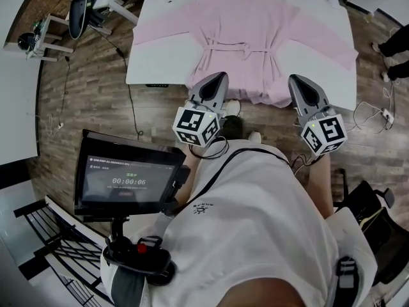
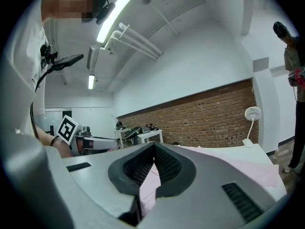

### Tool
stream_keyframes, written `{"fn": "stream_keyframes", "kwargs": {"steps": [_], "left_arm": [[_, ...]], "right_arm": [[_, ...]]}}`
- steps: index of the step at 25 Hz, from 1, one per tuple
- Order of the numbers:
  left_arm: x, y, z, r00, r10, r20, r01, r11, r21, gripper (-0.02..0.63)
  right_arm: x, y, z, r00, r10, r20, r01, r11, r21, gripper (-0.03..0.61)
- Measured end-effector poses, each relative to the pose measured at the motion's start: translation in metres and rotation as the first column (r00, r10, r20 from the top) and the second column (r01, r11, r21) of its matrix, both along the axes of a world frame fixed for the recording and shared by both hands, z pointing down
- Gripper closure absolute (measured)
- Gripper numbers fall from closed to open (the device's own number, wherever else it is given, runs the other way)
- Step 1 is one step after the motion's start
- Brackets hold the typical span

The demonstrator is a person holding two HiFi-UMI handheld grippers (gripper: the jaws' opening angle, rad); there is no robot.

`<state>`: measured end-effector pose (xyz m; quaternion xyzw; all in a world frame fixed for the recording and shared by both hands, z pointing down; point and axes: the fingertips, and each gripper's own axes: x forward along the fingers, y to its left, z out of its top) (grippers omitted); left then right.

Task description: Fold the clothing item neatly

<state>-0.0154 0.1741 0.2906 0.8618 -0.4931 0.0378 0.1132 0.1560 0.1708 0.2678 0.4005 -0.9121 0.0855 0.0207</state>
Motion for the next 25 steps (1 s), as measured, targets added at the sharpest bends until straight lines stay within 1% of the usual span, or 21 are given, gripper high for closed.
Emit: {"fn": "stream_keyframes", "kwargs": {"steps": [3, 6, 10, 15, 22, 25], "left_arm": [[0.004, 0.001, 0.0, 0.999, 0.034, -0.01, -0.034, 0.999, 0.016, 0.611], [0.002, -0.029, 0.002, 0.999, 0.047, -0.009, -0.046, 0.999, 0.011, 0.611], [-0.01, -0.067, 0.009, 0.998, 0.055, -0.013, -0.055, 0.998, -0.018, 0.611], [-0.028, -0.1, 0.011, 0.998, 0.064, -0.013, -0.064, 0.998, -0.024, 0.611], [-0.05, -0.148, 0.009, 0.992, 0.121, -0.023, -0.122, 0.992, -0.016, 0.611], [-0.06, -0.166, 0.01, 0.988, 0.15, -0.042, -0.151, 0.988, -0.022, 0.611]], "right_arm": [[0.001, 0.002, -0.001, 1.0, 0.013, 0.002, -0.013, 1.0, 0.007, 0.575], [-0.003, -0.025, 0.002, 1.0, 0.017, -0.008, -0.017, 1.0, -0.003, 0.574], [-0.013, -0.063, 0.005, 0.999, 0.034, -0.013, -0.034, 0.999, -0.024, 0.574], [-0.028, -0.092, 0.003, 0.998, 0.053, -0.023, -0.054, 0.998, -0.02, 0.574], [-0.053, -0.13, -0.003, 0.993, 0.107, -0.041, -0.108, 0.994, -0.013, 0.574], [-0.064, -0.142, -0.002, 0.99, 0.13, -0.054, -0.131, 0.991, -0.018, 0.574]]}}
